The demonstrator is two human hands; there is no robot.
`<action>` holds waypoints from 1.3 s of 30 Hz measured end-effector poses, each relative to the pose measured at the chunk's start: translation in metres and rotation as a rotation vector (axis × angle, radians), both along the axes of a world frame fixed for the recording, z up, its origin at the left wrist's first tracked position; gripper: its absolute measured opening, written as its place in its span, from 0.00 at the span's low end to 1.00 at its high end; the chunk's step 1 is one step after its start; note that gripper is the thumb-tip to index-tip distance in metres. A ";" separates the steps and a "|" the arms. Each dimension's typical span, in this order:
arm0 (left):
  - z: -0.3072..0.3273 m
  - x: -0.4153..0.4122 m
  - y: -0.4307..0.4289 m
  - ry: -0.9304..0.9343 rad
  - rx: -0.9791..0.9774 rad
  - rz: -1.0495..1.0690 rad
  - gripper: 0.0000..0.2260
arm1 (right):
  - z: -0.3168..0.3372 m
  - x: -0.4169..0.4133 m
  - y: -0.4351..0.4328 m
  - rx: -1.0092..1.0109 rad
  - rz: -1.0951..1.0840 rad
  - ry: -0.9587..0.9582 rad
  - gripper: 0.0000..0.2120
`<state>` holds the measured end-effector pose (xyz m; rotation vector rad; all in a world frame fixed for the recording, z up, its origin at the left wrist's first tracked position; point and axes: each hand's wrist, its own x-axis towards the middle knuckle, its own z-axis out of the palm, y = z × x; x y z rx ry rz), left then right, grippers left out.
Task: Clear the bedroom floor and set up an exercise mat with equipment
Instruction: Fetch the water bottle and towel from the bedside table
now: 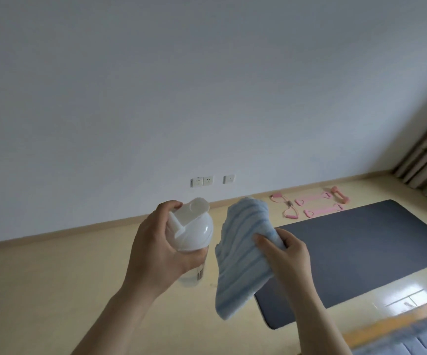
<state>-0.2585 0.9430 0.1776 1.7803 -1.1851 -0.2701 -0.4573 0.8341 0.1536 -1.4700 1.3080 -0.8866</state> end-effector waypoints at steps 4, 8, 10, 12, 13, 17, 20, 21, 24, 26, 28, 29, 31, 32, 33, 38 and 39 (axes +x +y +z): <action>-0.004 0.043 -0.053 -0.020 0.018 -0.057 0.35 | -0.006 0.034 -0.040 0.014 -0.053 0.026 0.10; -0.014 0.076 -0.112 0.028 0.041 -0.103 0.36 | -0.017 0.062 -0.091 0.021 -0.104 0.026 0.12; -0.020 0.090 -0.146 0.031 0.038 -0.117 0.35 | -0.022 0.077 -0.124 0.028 -0.116 0.020 0.13; -0.021 0.101 -0.181 0.025 0.036 -0.126 0.34 | -0.024 0.088 -0.159 0.031 -0.126 0.003 0.12; -0.021 0.107 -0.201 0.020 0.038 -0.132 0.34 | -0.024 0.094 -0.179 0.032 -0.134 -0.009 0.12; -0.014 0.125 -0.261 -0.011 0.042 -0.131 0.34 | -0.018 0.112 -0.236 0.035 -0.141 -0.020 0.10; -0.013 0.137 -0.306 -0.034 0.049 -0.150 0.34 | -0.018 0.123 -0.276 0.043 -0.170 -0.013 0.08; -0.013 0.141 -0.319 -0.036 0.053 -0.150 0.34 | -0.018 0.127 -0.287 0.049 -0.177 -0.006 0.09; -0.016 0.156 -0.356 -0.021 0.073 -0.173 0.36 | -0.022 0.138 -0.319 0.055 -0.199 -0.004 0.12; -0.020 0.164 -0.380 -0.010 0.089 -0.200 0.36 | -0.025 0.146 -0.337 0.060 -0.217 0.001 0.13; -0.024 0.177 -0.406 -0.001 0.100 -0.243 0.35 | -0.030 0.156 -0.358 0.067 -0.247 0.008 0.13; -0.027 0.186 -0.422 -0.002 0.100 -0.265 0.35 | -0.031 0.163 -0.369 0.070 -0.263 0.009 0.13; -0.031 0.203 -0.450 -0.002 0.105 -0.296 0.35 | -0.034 0.176 -0.389 0.068 -0.292 0.017 0.13; -0.033 0.212 -0.464 -0.002 0.103 -0.312 0.35 | -0.036 0.184 -0.399 0.063 -0.310 0.025 0.13; -0.033 0.222 -0.479 0.003 0.100 -0.333 0.35 | -0.036 0.193 -0.409 0.060 -0.333 0.029 0.12; -0.027 0.265 -0.549 -0.018 0.096 -0.461 0.34 | -0.034 0.229 -0.450 0.065 -0.444 0.038 0.11; -0.026 0.271 -0.563 -0.018 0.097 -0.486 0.34 | -0.034 0.235 -0.456 0.065 -0.470 0.037 0.11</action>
